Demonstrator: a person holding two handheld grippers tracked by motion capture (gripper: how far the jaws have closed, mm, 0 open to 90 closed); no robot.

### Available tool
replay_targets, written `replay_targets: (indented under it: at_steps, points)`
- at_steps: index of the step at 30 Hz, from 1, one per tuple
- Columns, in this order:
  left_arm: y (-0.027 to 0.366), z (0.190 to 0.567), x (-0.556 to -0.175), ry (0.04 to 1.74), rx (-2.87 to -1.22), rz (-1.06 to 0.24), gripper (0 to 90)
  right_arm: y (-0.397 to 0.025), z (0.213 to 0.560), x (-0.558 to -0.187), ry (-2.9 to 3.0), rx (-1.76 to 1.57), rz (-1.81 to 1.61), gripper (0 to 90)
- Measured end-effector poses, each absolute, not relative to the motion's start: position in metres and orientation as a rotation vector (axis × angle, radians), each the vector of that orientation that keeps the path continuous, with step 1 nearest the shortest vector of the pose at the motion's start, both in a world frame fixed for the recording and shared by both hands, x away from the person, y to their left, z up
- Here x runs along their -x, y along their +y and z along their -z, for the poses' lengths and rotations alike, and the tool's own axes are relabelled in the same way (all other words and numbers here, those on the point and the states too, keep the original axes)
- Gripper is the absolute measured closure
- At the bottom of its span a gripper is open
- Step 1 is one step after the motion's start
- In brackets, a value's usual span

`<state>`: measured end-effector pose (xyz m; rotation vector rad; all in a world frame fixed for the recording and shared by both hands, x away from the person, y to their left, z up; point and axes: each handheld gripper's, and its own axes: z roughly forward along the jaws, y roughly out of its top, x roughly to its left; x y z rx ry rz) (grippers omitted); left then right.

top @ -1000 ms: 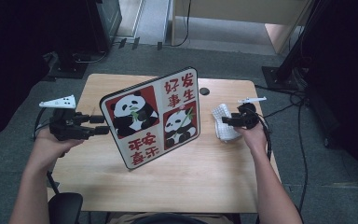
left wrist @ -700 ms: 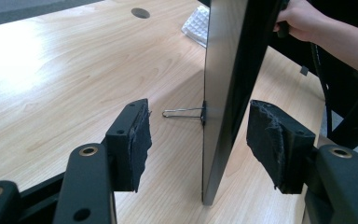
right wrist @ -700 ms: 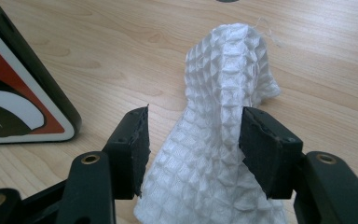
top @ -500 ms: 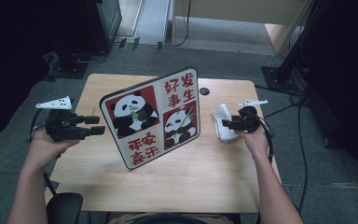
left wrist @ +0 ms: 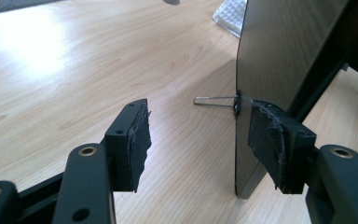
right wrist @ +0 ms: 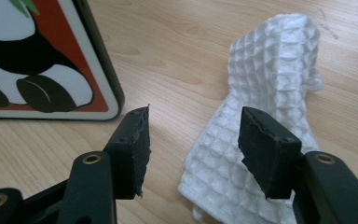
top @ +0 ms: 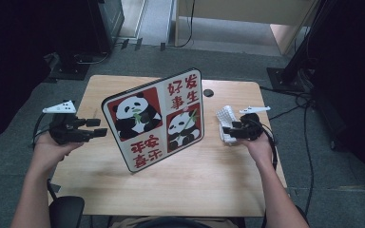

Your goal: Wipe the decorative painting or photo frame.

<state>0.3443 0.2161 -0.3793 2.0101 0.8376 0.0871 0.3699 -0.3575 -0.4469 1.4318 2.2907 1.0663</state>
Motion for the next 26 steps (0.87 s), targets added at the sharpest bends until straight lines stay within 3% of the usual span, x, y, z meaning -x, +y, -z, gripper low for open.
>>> replay_targets:
  at_steps: [26]
  points:
    - [0.217,0.398,-0.353,0.902,-1.999,-0.09,37.8,-0.348,0.445,-0.358,2.33,-1.369,-1.075,40.8]
